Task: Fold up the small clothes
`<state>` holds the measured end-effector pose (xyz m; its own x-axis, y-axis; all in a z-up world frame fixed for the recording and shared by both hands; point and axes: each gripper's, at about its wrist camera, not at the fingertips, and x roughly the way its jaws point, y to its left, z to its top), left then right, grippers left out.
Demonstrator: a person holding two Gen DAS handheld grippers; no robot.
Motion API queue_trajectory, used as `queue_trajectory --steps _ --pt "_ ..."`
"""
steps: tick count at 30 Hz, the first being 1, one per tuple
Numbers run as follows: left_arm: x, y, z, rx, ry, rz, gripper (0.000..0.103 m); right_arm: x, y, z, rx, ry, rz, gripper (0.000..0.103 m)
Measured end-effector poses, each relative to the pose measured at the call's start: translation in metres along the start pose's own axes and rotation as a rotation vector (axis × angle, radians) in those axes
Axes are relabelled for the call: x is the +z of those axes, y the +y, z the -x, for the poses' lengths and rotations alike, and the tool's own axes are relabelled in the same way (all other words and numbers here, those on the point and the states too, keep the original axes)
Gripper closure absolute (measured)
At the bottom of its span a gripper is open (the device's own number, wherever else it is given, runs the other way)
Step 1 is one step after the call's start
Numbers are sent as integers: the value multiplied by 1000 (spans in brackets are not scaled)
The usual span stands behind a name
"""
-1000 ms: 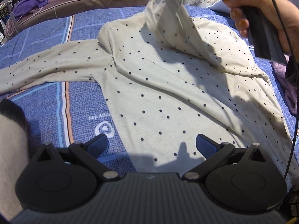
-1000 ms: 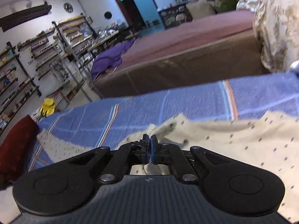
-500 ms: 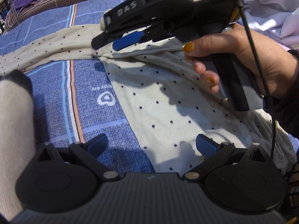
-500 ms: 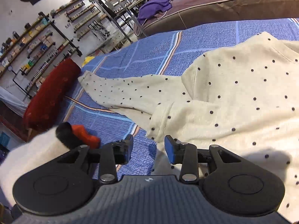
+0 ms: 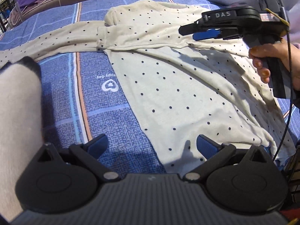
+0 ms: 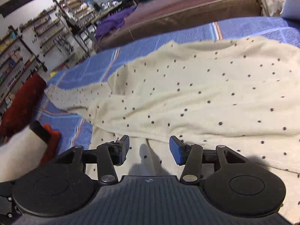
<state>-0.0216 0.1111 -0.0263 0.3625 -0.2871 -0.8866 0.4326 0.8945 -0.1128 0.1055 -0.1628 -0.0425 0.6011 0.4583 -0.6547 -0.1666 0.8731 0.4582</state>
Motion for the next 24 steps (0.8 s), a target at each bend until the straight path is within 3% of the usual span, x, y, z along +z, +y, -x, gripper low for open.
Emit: queue_trajectory --steps 2,5,9,14,19,22,24 --pt "5 -1 6 5 -29 -3 0 10 11 8 14 -29 25 17" --pt "10 -12 22 -7 -94 -31 0 39 60 -6 112 -26 148 16" --pt "8 -9 49 43 -164 -60 0 82 156 -71 224 45 327 11" --pt "-9 35 90 34 -227 46 0 112 272 -182 343 159 457 11" --pt "-16 44 102 -9 -251 11 0 107 357 -291 300 253 582 23" --pt "-16 43 97 -14 -249 -11 0 102 389 -328 250 261 636 24" --pt "-14 46 96 -32 -252 4 0 96 399 -344 173 250 686 24"
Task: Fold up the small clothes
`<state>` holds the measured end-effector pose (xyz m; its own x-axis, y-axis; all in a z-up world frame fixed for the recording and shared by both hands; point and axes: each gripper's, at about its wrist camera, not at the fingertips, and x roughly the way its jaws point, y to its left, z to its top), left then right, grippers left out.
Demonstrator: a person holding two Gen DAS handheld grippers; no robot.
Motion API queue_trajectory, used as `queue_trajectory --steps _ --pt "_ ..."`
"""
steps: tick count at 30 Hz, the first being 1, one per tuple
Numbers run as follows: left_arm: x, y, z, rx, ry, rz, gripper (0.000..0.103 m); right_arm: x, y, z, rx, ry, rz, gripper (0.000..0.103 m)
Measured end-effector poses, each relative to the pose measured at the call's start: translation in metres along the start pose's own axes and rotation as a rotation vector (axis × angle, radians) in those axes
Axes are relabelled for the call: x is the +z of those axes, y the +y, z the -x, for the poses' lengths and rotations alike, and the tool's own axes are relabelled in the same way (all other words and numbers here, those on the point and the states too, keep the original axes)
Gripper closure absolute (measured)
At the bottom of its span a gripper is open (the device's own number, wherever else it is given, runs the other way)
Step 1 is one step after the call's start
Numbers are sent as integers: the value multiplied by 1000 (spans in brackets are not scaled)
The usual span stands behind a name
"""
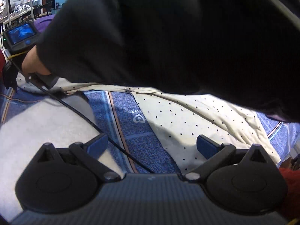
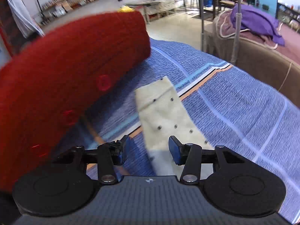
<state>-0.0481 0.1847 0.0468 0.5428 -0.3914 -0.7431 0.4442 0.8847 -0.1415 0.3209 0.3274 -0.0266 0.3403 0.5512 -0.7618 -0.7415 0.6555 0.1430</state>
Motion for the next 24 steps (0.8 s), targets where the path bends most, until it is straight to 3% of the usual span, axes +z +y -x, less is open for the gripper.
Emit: queue_trajectory --steps 1,3,4,5,11,13,14,17,20,22,24 --pt "0 1 -1 -5 0 1 0 1 1 -5 4 7 9 34" --pt "1 2 -3 -4 4 -4 0 0 -1 -3 -18 -4 22 69" --pt "1 1 -3 -2 8 -6 0 0 -5 3 -32 -20 10 96" --pt "1 -1 -4 4 10 -9 0 0 -11 13 -4 -54 -35 96" --pt "1 -15 -12 1 45 -12 0 -17 -78 133 482 -340 -498 96" --pt "3 -21 -17 -14 53 -7 0 -29 -103 185 634 -452 -583 96" --pt "5 -24 -19 -30 62 -6 0 -35 -115 211 654 -501 -588 96" --pt "9 -34 -25 -57 64 7 0 -70 -157 298 538 -587 -596 96" --pt "16 -46 -37 -90 83 11 0 -139 -202 375 260 -691 -625 96" --pt "21 -56 -48 -121 106 -12 0 -190 -223 407 76 -704 -674 95" --pt "24 -63 -58 -156 133 -13 0 -248 -242 432 -25 -739 -738 95"
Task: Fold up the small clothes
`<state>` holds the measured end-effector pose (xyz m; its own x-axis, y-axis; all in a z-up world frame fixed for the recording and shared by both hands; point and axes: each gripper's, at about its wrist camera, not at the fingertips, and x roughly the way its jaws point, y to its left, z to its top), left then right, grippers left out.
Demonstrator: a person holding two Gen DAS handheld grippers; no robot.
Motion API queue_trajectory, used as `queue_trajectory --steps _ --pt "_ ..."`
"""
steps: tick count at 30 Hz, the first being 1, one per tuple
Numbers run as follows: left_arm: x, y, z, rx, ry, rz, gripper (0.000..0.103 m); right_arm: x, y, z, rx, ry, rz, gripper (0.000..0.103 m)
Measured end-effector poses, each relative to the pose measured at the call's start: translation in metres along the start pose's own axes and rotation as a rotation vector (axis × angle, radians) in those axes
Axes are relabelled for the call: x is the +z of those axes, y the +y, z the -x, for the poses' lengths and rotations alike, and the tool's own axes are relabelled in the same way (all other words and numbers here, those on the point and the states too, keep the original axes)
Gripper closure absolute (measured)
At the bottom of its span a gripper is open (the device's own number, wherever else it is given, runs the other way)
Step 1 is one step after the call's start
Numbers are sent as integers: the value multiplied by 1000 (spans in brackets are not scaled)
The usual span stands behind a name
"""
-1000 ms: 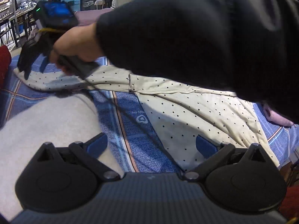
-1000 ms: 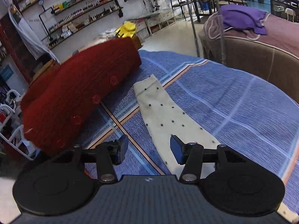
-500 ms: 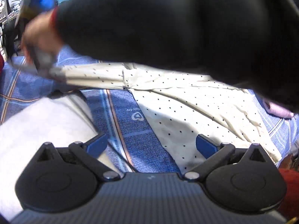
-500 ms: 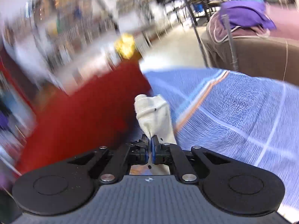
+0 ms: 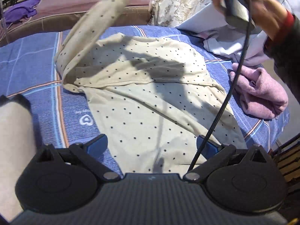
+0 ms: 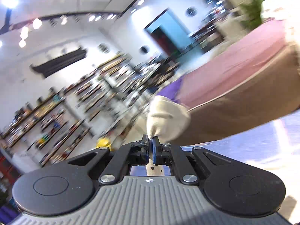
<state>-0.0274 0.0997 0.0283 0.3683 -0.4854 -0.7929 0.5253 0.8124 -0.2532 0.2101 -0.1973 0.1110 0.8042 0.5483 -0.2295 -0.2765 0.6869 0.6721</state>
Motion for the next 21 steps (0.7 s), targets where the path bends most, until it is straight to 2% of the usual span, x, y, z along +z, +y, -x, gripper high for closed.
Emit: queue_trajectory --steps 3,5,9,13,15,16,17,18,19,20,21 --pt "4 -9 -12 -15 24 -10 0 -11 -67 55 -125 -43 -101 95" --pt "6 -9 -16 -38 33 3 0 -21 -101 81 -219 -48 -107 95" --pt "5 -18 -23 27 59 -47 0 -64 -156 96 -358 15 -128 95" --pt "0 -13 -22 30 83 -15 0 -95 -190 104 -452 43 -141 93" --pt "-4 -9 -21 55 99 -13 0 -103 -194 105 -542 75 -177 82" --pt "-6 -7 -20 67 105 -12 0 -104 -186 104 -602 96 -146 68" --pt "-8 -4 -18 74 109 -6 0 -105 -179 102 -651 116 -88 47" --pt "-9 -1 -16 78 113 3 0 -108 -168 110 -717 127 -2 34" --pt "-11 1 -13 81 117 11 0 -109 -156 114 -787 102 55 12" --pt "-11 3 -10 82 119 16 0 -110 -144 120 -822 55 91 0" --pt "-12 3 -8 84 120 16 0 -114 -136 132 -784 -2 119 1"
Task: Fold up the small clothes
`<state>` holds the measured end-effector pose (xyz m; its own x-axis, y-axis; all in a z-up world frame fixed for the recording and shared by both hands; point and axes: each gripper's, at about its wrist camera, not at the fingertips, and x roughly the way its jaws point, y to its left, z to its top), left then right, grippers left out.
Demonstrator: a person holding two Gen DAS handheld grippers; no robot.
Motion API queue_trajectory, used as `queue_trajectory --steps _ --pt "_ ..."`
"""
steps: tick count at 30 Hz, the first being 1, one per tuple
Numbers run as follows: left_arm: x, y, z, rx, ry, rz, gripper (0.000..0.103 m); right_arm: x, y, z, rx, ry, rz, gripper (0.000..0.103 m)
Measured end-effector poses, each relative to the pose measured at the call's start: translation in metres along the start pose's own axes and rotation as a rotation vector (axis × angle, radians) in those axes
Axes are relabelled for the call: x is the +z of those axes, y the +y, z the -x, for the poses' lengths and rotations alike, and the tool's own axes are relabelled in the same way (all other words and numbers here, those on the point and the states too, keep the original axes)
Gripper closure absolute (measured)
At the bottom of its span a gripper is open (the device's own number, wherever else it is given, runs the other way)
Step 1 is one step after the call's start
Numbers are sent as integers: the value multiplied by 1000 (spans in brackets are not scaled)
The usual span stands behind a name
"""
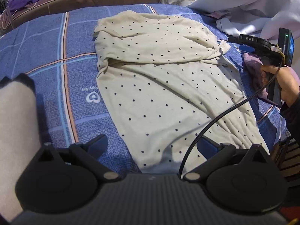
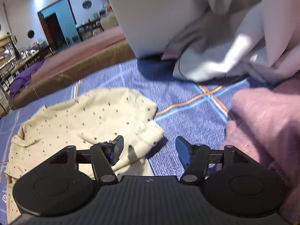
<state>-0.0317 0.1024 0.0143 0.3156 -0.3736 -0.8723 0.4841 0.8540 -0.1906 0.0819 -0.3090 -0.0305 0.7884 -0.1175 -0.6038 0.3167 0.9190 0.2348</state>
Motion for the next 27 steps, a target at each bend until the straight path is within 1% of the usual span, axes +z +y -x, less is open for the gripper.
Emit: queue_trajectory --steps 1,2,3,4,5,6,7,8,9,10,11,12,13,14,15,16,17,18,19,20,21,23,24,25,26,27 --pt "0 0 1 11 3 -7 0 -7 -8 12 67 -34 9 4" --pt "1 -1 1 27 3 -19 0 -7 -3 13 113 -27 40 10" --pt "1 -2 1 50 3 -36 0 -6 5 2 144 19 100 11" --pt "2 -2 2 66 5 -46 0 -8 10 -7 181 51 131 18" --pt "2 -3 4 70 3 -52 0 -9 13 -19 253 79 130 29" --pt "0 -3 8 60 -2 -59 0 -10 13 -30 283 103 121 32" --pt "-3 -2 14 36 -7 -62 0 -11 12 -43 253 136 114 34" --pt "-6 -1 19 4 -9 -62 0 -13 8 -56 195 176 109 35" --pt "-12 1 26 -7 -7 -61 0 -14 6 -62 114 221 109 40" --pt "-19 5 31 8 -2 -62 0 -14 1 -58 77 224 101 74" --pt "-25 10 36 21 7 -57 0 -13 -1 -49 52 205 111 70" --pt "-31 15 41 20 16 -48 0 -12 0 -34 48 182 139 60" --pt "-37 20 50 -8 10 -38 0 -11 2 -18 92 160 155 44" --pt "-41 24 58 -42 -6 -19 0 -8 3 4 194 123 157 38" --pt "-43 27 63 -71 -26 5 0 -7 3 30 285 83 158 36" --pt "-45 27 66 -88 -44 13 0 -5 3 55 354 55 168 30" --pt "-45 24 65 -88 -57 5 0 -3 3 82 409 35 198 28" --pt "-45 21 60 -80 -59 -6 0 -4 4 110 462 16 255 23" --pt "-46 14 49 -78 -48 -16 0 -5 3 133 502 21 306 2" --pt "-48 9 37 -91 -39 -22 0 -9 0 156 531 41 342 0" --pt "-53 4 23 -114 -21 -21 0 -16 -5 172 541 56 353 0" --pt "-61 -2 -4 -173 45 10 4 -34 -17 192 504 113 328 0" --pt "-68 -7 -16 -205 81 22 13 -49 -25 195 464 156 295 0" --pt "-73 -11 -23 -225 103 24 22 -61 -34 199 435 180 267 2" --pt "-77 -16 -28 -232 117 18 23 -79 -44 200 411 202 230 6" --pt "-81 -21 -32 -218 129 7 24 -95 -53 199 392 223 184 9"
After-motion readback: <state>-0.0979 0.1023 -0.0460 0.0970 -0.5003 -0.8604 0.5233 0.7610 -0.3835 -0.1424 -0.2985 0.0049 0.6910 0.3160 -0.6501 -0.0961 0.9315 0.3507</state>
